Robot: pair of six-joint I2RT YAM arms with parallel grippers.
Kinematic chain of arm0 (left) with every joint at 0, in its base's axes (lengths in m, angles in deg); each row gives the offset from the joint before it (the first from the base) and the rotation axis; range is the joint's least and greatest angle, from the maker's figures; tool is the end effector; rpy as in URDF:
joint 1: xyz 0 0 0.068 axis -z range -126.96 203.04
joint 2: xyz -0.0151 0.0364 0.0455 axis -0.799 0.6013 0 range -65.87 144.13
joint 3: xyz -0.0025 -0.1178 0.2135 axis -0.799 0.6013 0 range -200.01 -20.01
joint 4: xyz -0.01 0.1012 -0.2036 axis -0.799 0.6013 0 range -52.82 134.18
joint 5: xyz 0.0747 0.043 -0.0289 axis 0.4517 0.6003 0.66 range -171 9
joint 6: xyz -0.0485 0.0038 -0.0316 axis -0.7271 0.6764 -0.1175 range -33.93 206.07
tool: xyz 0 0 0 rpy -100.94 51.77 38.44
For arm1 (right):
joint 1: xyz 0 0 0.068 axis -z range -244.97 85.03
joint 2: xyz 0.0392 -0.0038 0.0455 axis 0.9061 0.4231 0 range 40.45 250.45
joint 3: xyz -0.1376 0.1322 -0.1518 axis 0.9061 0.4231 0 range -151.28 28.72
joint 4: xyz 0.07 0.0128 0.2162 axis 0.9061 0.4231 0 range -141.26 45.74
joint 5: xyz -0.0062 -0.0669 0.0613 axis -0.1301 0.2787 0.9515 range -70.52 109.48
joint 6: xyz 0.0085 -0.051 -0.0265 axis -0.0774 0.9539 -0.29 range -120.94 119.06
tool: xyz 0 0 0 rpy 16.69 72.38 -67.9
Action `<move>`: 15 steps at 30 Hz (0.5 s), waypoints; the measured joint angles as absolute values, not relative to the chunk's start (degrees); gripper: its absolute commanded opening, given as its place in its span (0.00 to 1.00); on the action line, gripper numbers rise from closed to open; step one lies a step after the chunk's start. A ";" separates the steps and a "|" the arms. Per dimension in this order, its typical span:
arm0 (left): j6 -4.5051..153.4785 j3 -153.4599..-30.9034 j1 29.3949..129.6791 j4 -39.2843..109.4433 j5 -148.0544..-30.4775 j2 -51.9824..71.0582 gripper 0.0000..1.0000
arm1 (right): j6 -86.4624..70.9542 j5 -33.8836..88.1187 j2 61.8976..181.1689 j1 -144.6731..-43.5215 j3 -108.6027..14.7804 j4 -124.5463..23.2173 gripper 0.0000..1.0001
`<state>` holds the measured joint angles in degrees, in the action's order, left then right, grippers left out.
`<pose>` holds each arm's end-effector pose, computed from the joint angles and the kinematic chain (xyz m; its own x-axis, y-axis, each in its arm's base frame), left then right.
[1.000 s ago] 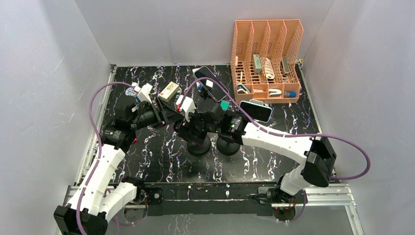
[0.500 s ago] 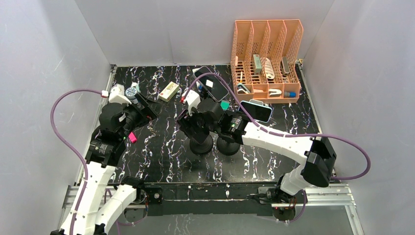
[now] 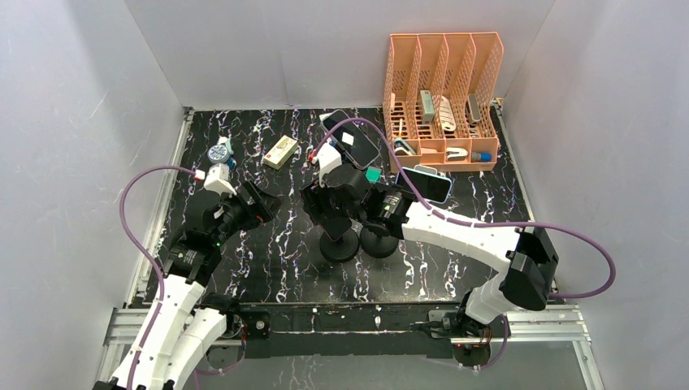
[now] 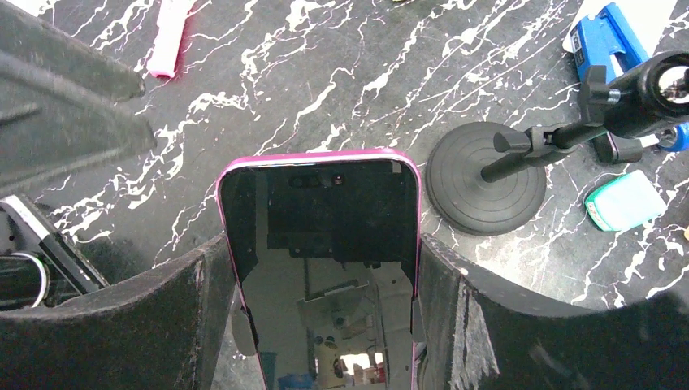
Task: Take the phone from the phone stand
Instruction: Adjust the phone stand with the phone at the center of the board.
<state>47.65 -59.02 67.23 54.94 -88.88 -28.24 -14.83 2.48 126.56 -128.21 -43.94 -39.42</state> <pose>0.1462 -0.0427 0.2889 -0.4442 -0.5226 -0.7277 0.1203 0.7701 -0.6265 0.1566 0.2837 0.3081 -0.3631 -0.2102 -0.9077 -0.6672 0.7387 0.0958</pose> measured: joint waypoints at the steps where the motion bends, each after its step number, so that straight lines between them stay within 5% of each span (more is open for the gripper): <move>1: 48.24 -58.32 67.23 54.24 -90.39 -28.55 0.80 | -15.05 2.24 126.56 -128.21 -43.94 -39.40 0.52; 15: 47.61 -46.14 69.05 37.48 -108.82 -29.62 0.75 | -17.43 0.12 127.48 -128.21 -44.66 -39.05 0.53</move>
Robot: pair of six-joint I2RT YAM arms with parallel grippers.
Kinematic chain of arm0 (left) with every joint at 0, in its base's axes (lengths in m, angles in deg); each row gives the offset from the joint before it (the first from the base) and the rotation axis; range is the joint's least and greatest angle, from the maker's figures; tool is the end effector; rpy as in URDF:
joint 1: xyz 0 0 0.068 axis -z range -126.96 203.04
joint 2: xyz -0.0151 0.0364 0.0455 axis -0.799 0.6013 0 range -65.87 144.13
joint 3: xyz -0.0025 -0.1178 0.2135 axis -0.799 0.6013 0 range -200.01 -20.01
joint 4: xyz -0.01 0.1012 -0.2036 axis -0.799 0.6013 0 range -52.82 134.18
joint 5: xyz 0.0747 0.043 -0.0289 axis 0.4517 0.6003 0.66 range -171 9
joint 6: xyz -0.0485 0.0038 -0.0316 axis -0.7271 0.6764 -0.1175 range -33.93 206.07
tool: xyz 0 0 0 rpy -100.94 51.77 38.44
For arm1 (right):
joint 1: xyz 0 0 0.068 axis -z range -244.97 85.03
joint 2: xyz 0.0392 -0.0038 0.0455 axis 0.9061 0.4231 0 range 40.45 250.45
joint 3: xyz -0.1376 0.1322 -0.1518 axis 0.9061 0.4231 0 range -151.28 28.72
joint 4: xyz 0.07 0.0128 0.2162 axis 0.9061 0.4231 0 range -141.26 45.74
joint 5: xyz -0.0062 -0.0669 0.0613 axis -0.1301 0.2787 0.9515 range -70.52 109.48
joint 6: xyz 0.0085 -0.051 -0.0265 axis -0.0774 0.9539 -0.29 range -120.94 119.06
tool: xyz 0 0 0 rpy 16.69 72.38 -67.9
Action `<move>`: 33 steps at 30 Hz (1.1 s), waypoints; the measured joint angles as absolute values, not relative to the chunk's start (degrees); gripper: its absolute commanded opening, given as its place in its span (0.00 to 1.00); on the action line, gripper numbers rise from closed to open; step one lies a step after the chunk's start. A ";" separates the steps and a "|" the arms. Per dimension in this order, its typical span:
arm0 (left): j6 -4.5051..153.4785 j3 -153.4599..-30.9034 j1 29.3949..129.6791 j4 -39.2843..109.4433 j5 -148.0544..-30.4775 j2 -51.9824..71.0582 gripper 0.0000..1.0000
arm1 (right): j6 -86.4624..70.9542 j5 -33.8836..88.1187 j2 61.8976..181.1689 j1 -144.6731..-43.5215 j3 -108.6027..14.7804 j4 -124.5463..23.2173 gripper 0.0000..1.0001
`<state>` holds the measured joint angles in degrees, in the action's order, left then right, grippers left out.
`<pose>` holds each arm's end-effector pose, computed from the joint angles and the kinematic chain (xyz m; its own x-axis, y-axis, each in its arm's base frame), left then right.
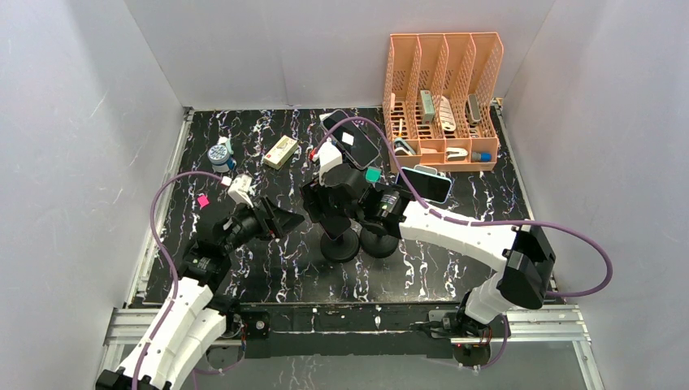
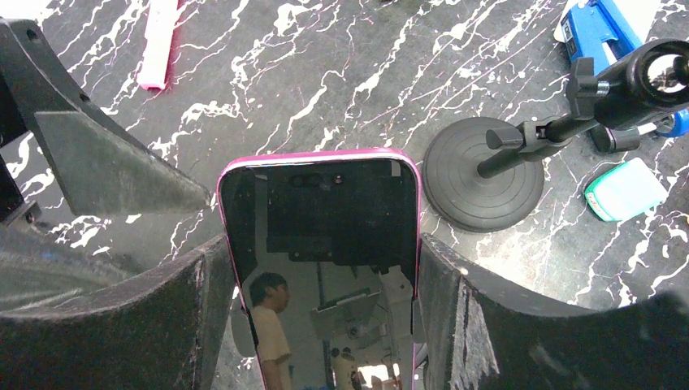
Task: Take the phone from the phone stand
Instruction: Adjust the phone stand with the phone at the center of the board.
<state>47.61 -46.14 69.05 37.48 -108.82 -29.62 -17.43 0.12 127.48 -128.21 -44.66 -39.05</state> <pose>0.1447 -0.0616 0.2543 -0.5622 -0.4110 -0.7176 0.4284 0.5975 -0.6778 0.1593 0.2854 0.3068 -0.3893 -0.1772 -0.9039 -0.6232 0.7733 0.1168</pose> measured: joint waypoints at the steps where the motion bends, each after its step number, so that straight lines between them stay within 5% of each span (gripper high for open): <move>1: 47.26 -45.64 69.29 36.52 -109.25 -29.73 0.75 | -17.54 0.08 127.54 -128.21 -44.68 -39.12 0.53; 10: 40.64 -40.42 73.16 22.40 -110.65 -30.36 0.69 | -18.85 -0.21 127.63 -128.19 -44.71 -39.14 0.53; 33: 41.60 -38.23 81.07 14.46 -100.93 -27.85 0.48 | -21.17 -0.58 127.83 -127.78 -44.99 -38.99 0.52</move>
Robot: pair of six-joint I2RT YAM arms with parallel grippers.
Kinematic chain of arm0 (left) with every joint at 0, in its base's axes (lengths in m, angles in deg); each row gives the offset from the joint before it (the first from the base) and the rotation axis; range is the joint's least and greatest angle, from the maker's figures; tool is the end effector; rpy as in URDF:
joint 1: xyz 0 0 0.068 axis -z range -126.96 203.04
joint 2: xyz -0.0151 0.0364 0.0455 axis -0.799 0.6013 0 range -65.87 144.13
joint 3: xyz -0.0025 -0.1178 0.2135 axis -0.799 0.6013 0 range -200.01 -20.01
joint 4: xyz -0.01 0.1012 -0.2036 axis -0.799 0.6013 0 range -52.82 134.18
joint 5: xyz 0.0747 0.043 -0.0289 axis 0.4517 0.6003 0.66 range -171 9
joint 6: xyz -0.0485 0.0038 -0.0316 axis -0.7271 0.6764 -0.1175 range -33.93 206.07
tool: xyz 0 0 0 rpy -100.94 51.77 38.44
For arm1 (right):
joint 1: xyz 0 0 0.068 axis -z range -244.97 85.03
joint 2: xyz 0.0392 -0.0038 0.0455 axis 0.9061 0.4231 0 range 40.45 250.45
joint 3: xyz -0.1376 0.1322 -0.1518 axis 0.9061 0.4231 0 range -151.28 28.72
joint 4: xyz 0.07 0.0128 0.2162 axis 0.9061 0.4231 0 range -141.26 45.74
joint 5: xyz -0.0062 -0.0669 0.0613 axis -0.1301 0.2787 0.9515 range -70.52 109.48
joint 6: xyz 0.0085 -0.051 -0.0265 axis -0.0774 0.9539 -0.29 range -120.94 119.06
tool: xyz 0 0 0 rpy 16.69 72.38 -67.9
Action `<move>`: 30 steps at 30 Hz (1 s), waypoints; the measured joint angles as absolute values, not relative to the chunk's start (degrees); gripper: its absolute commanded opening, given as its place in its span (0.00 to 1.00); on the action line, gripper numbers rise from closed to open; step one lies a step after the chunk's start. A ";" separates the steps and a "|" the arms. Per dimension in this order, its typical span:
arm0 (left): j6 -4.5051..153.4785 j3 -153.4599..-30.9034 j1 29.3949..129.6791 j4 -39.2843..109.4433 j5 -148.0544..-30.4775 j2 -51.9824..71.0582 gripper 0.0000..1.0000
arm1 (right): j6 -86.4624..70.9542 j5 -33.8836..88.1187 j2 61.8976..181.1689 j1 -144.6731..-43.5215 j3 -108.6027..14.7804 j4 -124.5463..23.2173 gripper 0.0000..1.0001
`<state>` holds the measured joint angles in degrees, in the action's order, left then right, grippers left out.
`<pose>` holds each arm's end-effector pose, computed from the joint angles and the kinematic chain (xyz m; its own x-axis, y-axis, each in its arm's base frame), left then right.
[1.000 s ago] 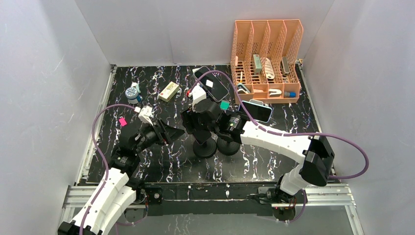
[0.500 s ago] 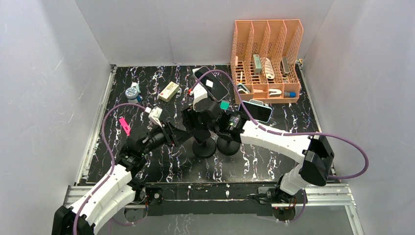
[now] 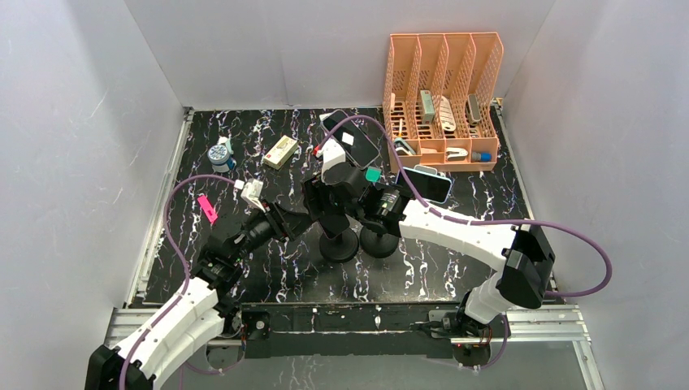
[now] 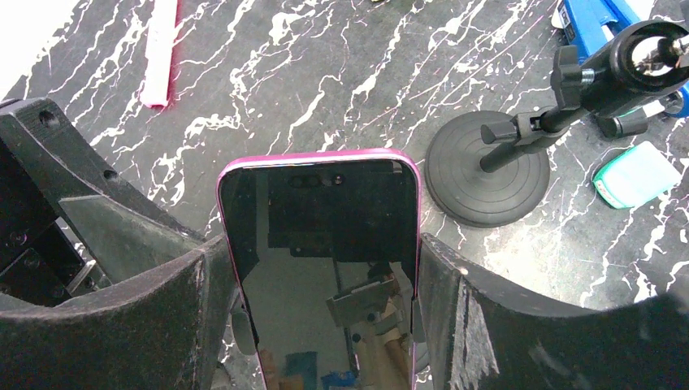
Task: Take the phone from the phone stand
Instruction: Adjust the phone stand with the phone at the center of the board.
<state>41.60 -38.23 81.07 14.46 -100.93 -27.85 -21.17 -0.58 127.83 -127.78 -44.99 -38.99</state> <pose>0.1392 -0.0900 0.2492 -0.4878 -0.4864 -0.7248 0.5612 0.4612 -0.6872 0.1624 0.2851 0.3067 -0.4277 -0.1218 -0.8957 -0.5826 0.7947 0.1702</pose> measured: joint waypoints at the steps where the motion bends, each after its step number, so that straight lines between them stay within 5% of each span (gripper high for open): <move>1: 41.60 -38.16 81.11 14.05 -100.86 -27.70 0.48 | -21.30 -0.56 127.83 -127.75 -44.99 -38.99 0.52; 14: 41.14 -37.12 81.62 9.83 -99.81 -24.55 0.45 | -23.57 -0.07 127.87 -127.67 -44.99 -39.03 0.52; 22: 40.48 -36.53 82.12 6.53 -99.59 -23.30 0.13 | -24.14 0.32 127.91 -127.67 -45.01 -39.10 0.52; 25: 40.18 -36.42 82.10 6.24 -99.46 -23.21 0.00 | -24.16 0.25 127.93 -127.65 -45.12 -39.05 0.66; 30: 40.11 -35.67 82.12 5.33 -99.40 -23.65 0.00 | -23.83 0.78 128.18 -127.67 -46.43 -37.02 0.87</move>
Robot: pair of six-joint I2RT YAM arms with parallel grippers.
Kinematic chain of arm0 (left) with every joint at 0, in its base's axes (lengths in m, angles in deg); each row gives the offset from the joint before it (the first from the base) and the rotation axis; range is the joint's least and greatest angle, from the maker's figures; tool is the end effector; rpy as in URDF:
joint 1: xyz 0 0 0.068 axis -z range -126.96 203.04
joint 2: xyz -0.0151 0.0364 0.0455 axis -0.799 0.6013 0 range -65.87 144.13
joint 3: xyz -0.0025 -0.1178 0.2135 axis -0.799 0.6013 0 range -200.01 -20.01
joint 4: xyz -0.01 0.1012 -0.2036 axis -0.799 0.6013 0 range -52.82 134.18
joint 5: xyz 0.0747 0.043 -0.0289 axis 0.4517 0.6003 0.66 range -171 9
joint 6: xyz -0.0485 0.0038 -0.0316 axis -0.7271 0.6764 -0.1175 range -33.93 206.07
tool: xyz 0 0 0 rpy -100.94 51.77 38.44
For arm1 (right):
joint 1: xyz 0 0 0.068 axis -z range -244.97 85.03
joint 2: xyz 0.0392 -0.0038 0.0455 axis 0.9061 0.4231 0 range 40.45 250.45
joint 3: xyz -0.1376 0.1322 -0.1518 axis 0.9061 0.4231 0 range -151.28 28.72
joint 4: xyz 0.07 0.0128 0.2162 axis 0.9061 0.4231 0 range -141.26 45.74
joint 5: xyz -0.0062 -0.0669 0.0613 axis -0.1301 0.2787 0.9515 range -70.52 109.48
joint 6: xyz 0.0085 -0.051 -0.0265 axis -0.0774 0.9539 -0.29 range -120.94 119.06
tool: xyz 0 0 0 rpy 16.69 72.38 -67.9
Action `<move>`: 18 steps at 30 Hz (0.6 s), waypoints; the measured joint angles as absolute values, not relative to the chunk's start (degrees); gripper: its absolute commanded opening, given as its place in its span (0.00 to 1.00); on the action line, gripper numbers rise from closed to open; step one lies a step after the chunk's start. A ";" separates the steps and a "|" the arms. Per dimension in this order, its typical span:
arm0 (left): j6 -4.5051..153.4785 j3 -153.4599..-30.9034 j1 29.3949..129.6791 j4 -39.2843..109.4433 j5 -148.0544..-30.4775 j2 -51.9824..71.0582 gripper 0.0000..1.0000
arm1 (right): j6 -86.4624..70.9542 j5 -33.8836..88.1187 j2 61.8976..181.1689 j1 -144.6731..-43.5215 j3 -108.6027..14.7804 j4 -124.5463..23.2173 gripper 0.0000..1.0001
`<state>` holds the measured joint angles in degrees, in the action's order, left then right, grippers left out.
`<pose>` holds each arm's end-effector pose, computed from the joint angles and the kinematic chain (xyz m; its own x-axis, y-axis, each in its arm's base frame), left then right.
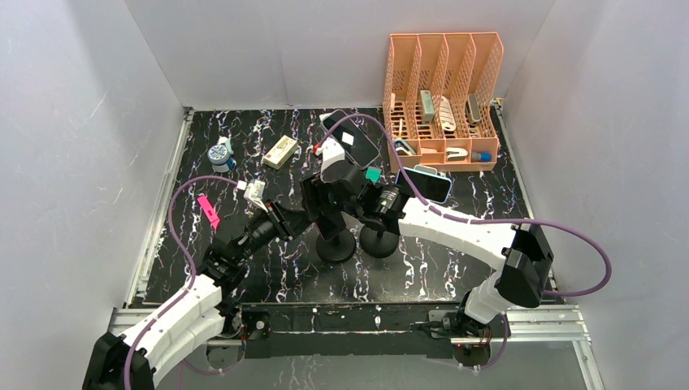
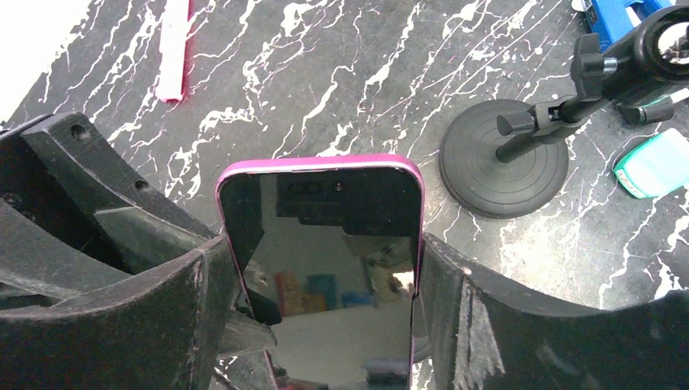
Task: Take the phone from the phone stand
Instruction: Adjust the phone stand with the phone at the center of the board.
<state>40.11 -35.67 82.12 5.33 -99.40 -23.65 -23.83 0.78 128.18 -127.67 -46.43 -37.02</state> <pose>0.1449 -0.0955 0.2417 -0.4729 -0.5176 -0.7131 0.5695 0.4380 -0.6956 0.1625 0.2859 0.3092 -0.4670 -0.1015 -0.8784 -0.5741 0.7904 0.2139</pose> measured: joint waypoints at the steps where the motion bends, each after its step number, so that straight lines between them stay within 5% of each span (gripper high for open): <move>1: 40.11 -35.61 82.14 5.33 -99.40 -23.76 0.00 | -23.77 0.93 128.28 -127.67 -46.78 -36.52 0.90; 6: 40.07 -35.48 82.14 5.48 -99.11 -23.76 0.00 | -22.92 2.07 128.44 -127.75 -49.23 -33.87 0.97; 18: 39.98 -35.48 82.14 5.72 -99.00 -23.98 0.00 | -15.66 3.12 129.16 -128.10 -52.11 -30.64 0.95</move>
<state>39.98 -35.48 82.14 5.72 -99.00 -23.98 -15.66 3.12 129.16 -128.10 -52.11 -30.64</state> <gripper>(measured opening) 0.269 0.954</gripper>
